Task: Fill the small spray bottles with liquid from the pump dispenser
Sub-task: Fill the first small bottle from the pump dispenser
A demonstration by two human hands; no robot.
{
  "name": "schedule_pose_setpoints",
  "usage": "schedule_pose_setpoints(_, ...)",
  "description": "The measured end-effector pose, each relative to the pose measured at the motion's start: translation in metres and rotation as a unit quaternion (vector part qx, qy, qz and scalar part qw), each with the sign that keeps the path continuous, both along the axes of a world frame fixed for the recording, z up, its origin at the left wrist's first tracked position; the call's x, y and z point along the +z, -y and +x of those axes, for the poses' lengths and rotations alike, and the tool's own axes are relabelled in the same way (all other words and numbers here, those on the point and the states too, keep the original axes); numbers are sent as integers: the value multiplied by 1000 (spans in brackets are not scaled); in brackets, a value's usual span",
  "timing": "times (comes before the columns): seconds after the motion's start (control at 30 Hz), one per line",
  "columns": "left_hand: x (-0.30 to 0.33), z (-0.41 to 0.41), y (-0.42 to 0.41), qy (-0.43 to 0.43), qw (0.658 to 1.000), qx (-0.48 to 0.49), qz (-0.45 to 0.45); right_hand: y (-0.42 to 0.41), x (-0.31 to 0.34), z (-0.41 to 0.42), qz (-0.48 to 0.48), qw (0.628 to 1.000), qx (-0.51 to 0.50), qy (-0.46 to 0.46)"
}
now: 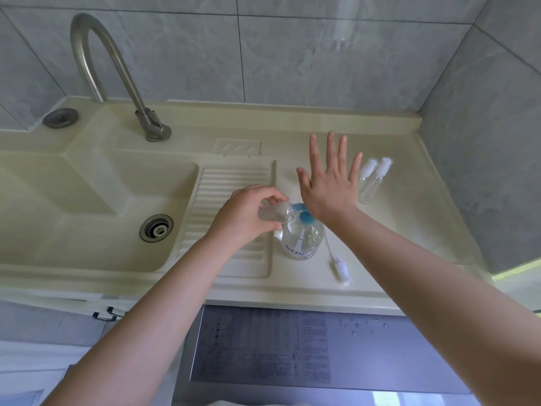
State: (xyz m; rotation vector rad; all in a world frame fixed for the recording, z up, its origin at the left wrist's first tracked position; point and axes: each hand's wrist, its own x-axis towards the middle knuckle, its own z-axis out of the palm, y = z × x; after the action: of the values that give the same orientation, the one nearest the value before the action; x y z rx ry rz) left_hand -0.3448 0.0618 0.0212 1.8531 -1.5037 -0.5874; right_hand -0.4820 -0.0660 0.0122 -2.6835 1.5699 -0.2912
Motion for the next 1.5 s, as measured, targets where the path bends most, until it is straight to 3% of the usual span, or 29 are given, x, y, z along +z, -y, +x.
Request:
schedule_pose_setpoints(0.17,0,1,2,8,1000,1,1,1,-10,4,70,997,-4,13)
schedule_pose_setpoints(0.33,0,1,2,8,1000,2,3,5,2,3,28,999,29,-4)
schedule_pose_setpoints(0.6,0,1,4,2,1000,-4,-6,-5,-8,2,89,995,25,42)
schedule_pose_setpoints(1.1,1,3,4,-6,1000,1,3,7,4,1,71,995,45,48)
schedule_pose_setpoints(1.33,-1,3,4,-2,1000,3,9,10,-2,-6,66,984,51,160)
schedule_pose_setpoints(1.43,-2,4,5,-1,1000,-1,10,9,0,-8,39,987,43,150)
schedule_pose_setpoints(1.5,-3,4,5,-1,1000,-8,7,7,2,-8,72,986,30,147)
